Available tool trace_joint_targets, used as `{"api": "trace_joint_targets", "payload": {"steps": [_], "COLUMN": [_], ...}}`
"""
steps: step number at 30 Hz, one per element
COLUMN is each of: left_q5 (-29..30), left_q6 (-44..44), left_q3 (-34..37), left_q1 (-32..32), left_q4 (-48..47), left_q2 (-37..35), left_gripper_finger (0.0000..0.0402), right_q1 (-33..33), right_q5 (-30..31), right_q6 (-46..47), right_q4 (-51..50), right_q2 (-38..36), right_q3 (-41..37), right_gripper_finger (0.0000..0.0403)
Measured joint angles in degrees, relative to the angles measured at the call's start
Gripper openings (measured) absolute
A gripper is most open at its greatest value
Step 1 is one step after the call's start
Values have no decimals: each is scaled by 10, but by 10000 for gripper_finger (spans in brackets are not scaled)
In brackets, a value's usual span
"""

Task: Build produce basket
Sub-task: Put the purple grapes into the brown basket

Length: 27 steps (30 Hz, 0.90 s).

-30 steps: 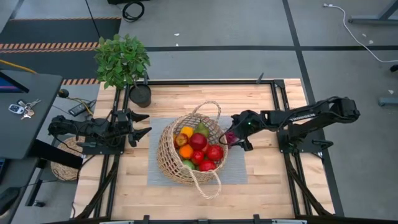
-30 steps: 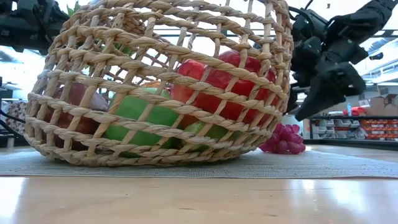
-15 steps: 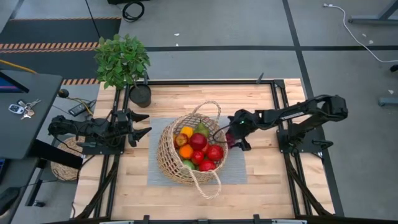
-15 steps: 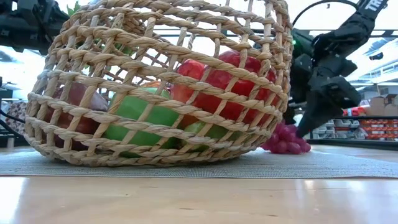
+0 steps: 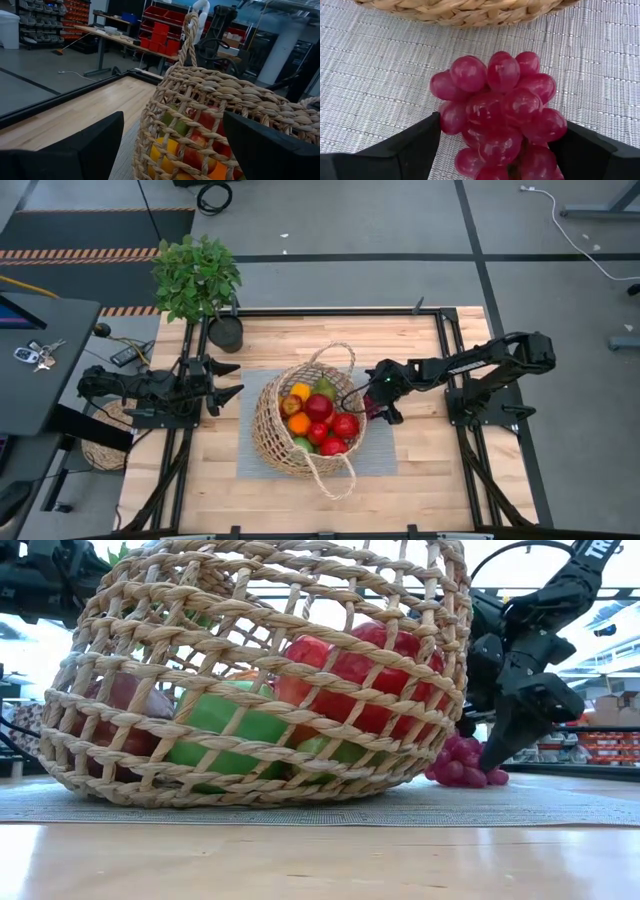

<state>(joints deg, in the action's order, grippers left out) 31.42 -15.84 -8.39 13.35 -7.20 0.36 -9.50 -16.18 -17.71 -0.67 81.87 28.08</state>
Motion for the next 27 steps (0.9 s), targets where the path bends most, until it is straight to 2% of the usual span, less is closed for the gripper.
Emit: {"api": "trace_joint_targets", "payload": {"steps": [14, 27], "left_q5": [0, 0], "left_q6": [0, 0], "left_q3": [0, 0], "left_q1": [0, 0], "left_q4": [0, 0], "left_q2": [0, 0], "left_gripper_finger": [348, 348], "right_q1": [0, 0], "right_q5": [15, 34], "right_q6": [17, 13], "right_q4": [-2, -23], "right_q2": [-2, -16], "right_q3": [-1, 3], "right_gripper_finger": [343, 230]}}
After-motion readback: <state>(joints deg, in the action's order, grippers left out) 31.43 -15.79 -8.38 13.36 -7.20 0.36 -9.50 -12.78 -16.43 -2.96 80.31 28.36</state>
